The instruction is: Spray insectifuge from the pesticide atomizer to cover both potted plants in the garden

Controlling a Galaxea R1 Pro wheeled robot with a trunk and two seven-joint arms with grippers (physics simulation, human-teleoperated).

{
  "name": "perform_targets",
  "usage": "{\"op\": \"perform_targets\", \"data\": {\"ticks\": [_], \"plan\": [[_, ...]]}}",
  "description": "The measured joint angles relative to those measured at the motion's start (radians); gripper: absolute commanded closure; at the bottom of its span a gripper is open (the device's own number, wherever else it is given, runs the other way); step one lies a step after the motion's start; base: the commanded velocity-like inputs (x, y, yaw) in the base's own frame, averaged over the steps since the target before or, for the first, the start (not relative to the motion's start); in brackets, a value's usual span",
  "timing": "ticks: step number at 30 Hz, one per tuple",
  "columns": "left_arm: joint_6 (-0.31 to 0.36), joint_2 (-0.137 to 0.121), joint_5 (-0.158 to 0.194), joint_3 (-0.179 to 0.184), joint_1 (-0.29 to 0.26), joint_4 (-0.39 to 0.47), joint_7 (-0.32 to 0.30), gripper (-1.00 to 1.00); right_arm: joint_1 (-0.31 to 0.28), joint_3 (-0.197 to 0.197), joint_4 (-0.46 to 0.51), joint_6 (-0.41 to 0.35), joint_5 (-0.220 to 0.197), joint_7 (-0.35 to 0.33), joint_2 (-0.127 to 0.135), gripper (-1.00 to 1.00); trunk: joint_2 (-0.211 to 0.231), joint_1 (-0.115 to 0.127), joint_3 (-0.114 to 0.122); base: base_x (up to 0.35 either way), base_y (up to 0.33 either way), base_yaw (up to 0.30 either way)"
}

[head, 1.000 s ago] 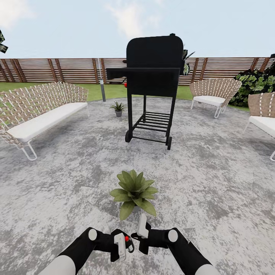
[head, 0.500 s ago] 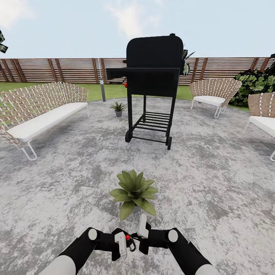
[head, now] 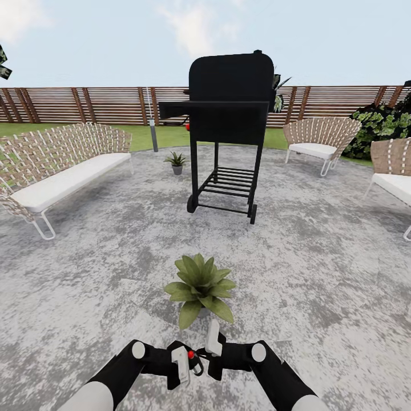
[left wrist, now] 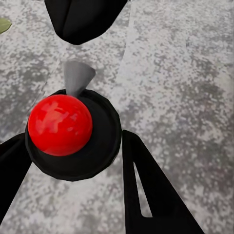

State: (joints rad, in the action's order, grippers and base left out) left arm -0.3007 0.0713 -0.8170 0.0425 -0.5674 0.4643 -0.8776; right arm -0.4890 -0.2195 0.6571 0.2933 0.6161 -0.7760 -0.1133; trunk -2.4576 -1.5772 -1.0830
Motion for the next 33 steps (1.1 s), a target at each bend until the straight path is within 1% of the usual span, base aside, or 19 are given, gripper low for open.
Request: {"op": "perform_targets", "data": {"ticks": [6, 12, 23, 27, 30, 33], "plan": [[0.000, 0.002, 0.001, 0.000, 0.000, 0.001, 0.000, 1.00, 0.000, 0.000, 0.000, 0.000, 0.000, 0.000, 0.000, 1.00, 0.000, 0.000, 0.000, 0.000, 0.000, 0.000], [0.000, 0.015, 0.001, 0.001, 0.000, 0.000, 0.000, 1.00, 0.000, 0.000, 0.000, 0.000, 0.000, 0.000, 0.000, 1.00, 0.000, 0.000, 0.000, 0.000, 0.000, 0.000], [0.000, 0.014, 0.001, 0.002, 0.000, 0.001, 0.000, 1.00, 0.000, 0.001, 0.000, 0.000, 0.000, 0.000, 0.000, 1.00, 0.000, 0.000, 0.000, 0.000, 0.000, 0.000], [0.001, 0.012, 0.000, 0.004, 0.000, -0.003, 0.000, 1.00, 0.000, 0.001, 0.000, 0.000, 0.000, 0.000, 0.000, 1.00, 0.000, 0.000, 0.000, 0.000, 0.000, 0.000], [0.002, 0.006, -0.007, 0.007, 0.000, -0.015, 0.000, 1.00, 0.000, 0.001, 0.000, 0.000, 0.000, 0.000, 0.000, 1.00, 0.000, 0.000, 0.000, 0.000, 0.000, 0.000], [0.004, -0.006, -0.014, 0.009, 0.000, -0.021, 0.001, 1.00, 0.000, 0.000, 0.001, 0.000, 0.000, 0.000, 0.000, 1.00, 0.000, 0.000, 0.000, 0.000, 0.000, 0.000]]}}
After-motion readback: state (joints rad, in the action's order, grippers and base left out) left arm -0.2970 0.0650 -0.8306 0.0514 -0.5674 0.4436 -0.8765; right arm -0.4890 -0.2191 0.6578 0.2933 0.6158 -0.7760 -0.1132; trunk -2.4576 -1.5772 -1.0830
